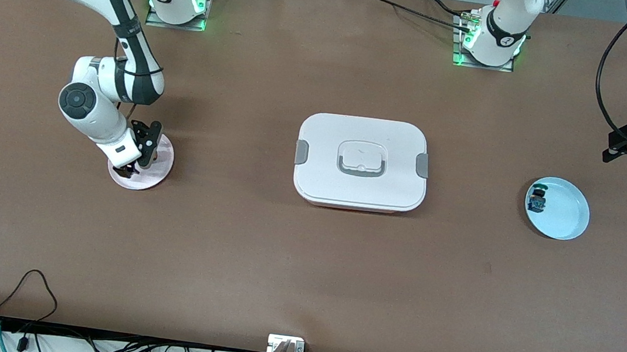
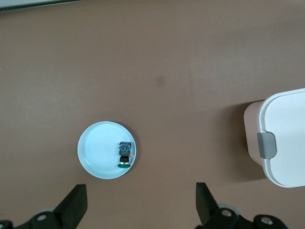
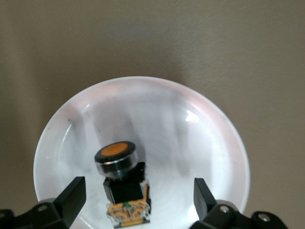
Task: Transfer orange switch to right arm and place
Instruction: 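Lower the switch onto the white plate and open the right gripper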
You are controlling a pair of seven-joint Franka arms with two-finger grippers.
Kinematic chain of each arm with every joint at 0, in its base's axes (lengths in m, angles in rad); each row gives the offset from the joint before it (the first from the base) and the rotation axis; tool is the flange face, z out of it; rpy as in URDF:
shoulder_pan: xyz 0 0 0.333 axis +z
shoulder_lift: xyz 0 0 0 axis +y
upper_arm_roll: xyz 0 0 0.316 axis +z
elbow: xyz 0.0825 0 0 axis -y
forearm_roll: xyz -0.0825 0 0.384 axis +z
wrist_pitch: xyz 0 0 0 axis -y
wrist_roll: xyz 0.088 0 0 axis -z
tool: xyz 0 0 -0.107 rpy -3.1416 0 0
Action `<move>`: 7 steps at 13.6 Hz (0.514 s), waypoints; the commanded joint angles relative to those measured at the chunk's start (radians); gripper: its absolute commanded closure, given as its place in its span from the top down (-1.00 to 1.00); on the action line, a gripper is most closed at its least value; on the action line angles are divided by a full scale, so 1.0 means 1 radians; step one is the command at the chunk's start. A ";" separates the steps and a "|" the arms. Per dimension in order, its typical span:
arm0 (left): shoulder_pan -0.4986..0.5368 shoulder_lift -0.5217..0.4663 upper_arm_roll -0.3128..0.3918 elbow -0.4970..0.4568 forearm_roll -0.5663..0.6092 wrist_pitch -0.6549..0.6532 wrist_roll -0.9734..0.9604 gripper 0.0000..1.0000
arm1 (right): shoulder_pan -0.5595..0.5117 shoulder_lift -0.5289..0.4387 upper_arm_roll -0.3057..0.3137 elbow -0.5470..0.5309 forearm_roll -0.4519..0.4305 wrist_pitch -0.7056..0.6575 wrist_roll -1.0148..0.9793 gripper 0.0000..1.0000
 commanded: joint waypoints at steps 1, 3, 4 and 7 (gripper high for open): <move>0.000 0.024 -0.012 0.041 0.031 -0.023 -0.014 1.00 | -0.004 -0.076 -0.002 0.014 0.002 -0.075 0.005 1.00; -0.005 0.024 -0.014 0.041 0.031 -0.023 -0.014 1.00 | -0.004 -0.108 -0.003 0.092 0.007 -0.204 0.007 1.00; -0.005 0.024 -0.014 0.041 0.031 -0.023 -0.014 1.00 | -0.006 -0.125 -0.005 0.128 0.019 -0.256 0.007 1.00; -0.005 0.024 -0.015 0.041 0.030 -0.024 -0.015 1.00 | -0.004 -0.155 -0.019 0.237 0.103 -0.379 0.033 1.00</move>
